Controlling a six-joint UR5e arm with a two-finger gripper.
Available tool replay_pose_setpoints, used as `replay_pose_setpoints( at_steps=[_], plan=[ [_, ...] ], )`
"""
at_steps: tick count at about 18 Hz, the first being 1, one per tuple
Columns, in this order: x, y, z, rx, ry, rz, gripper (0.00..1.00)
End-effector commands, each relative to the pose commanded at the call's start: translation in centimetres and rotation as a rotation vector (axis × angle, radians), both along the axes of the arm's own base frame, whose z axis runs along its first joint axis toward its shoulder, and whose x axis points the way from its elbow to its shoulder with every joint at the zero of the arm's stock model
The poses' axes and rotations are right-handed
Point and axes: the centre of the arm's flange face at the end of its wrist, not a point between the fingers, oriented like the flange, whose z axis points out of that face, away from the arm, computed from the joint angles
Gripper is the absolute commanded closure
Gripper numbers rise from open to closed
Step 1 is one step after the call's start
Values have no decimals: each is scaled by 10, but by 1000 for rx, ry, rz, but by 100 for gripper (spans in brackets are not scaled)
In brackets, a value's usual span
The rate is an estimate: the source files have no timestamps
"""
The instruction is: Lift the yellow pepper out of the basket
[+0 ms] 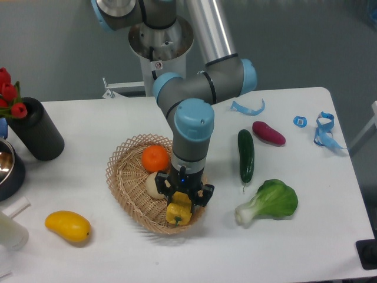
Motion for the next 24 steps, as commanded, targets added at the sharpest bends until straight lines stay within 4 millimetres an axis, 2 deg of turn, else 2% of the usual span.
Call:
replay_pose_setpoints(
  at_steps=[5, 8, 12, 18, 20, 24],
  plan=[
    [-24, -27, 53, 33, 113, -67, 74],
    [-32, -48, 71, 28, 176, -133, 74],
    [-50, -67, 77, 7, 208, -176, 74],
    [-94, -110, 77, -33, 247, -209, 75],
    [-101, -115, 78, -33, 250, -198, 75],
    [-106, -113, 86, -22, 262, -196, 75]
  ],
)
